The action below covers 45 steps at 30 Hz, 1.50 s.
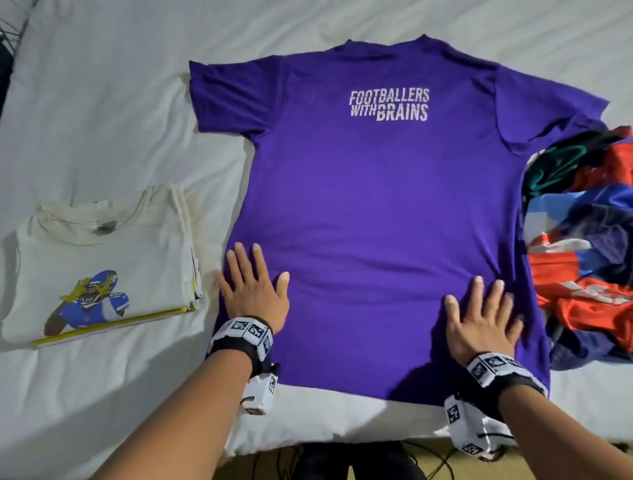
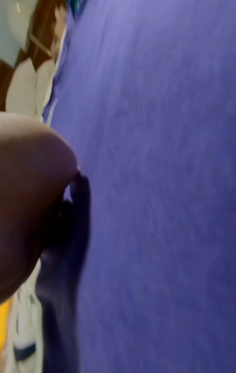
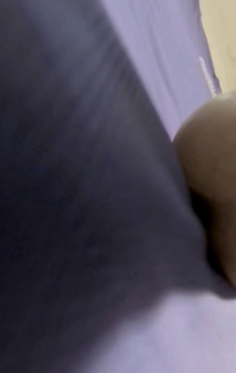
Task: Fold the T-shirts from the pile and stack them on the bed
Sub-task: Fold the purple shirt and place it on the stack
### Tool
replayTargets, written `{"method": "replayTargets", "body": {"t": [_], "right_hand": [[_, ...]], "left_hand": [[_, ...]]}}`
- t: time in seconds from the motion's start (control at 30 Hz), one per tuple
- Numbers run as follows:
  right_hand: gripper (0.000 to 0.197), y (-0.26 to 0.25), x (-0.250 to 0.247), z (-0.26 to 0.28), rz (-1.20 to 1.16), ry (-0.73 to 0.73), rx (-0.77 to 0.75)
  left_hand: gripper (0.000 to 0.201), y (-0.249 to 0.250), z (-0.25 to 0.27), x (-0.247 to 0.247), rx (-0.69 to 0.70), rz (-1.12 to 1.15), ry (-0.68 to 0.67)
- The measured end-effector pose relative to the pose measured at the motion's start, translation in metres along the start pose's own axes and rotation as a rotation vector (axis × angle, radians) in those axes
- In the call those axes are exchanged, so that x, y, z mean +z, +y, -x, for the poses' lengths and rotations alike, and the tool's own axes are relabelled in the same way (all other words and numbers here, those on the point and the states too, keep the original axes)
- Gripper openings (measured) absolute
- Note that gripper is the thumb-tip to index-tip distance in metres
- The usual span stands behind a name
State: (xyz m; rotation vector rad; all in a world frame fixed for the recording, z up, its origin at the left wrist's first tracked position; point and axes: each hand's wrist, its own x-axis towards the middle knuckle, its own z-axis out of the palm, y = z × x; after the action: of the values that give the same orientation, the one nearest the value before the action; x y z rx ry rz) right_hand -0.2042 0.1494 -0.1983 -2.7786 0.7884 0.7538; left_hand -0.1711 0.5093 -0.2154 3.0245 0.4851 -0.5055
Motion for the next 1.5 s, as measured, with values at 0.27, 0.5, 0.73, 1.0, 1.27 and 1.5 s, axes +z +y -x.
{"method": "replayTargets", "body": {"t": [0.27,0.5,0.73,1.0,1.27,1.5], "right_hand": [[0.069,-0.08,0.014,-0.006,0.142,-0.015,-0.625],[0.08,-0.033,-0.021,-0.058,-0.079,0.066,-0.062],[0.069,-0.129,-0.03,-0.091,0.135,0.081,-0.718],[0.072,-0.111,-0.075,-0.169,-0.085,0.2,-0.185],[0.067,-0.175,-0.085,-0.226,0.159,0.14,-0.672],[0.078,-0.208,-0.13,-0.28,-0.021,0.193,-0.228]], "left_hand": [[0.074,0.092,0.012,0.009,0.589,-0.119,-0.068],[0.084,0.049,-0.06,-0.021,0.031,-0.047,-0.009],[0.074,0.15,-0.097,-0.029,0.56,-0.137,0.008],[0.078,0.124,-0.191,-0.056,0.114,-0.033,0.084],[0.071,0.168,-0.251,-0.057,0.513,-0.112,0.081],[0.074,0.178,-0.307,-0.088,0.232,-0.074,0.198]]}}
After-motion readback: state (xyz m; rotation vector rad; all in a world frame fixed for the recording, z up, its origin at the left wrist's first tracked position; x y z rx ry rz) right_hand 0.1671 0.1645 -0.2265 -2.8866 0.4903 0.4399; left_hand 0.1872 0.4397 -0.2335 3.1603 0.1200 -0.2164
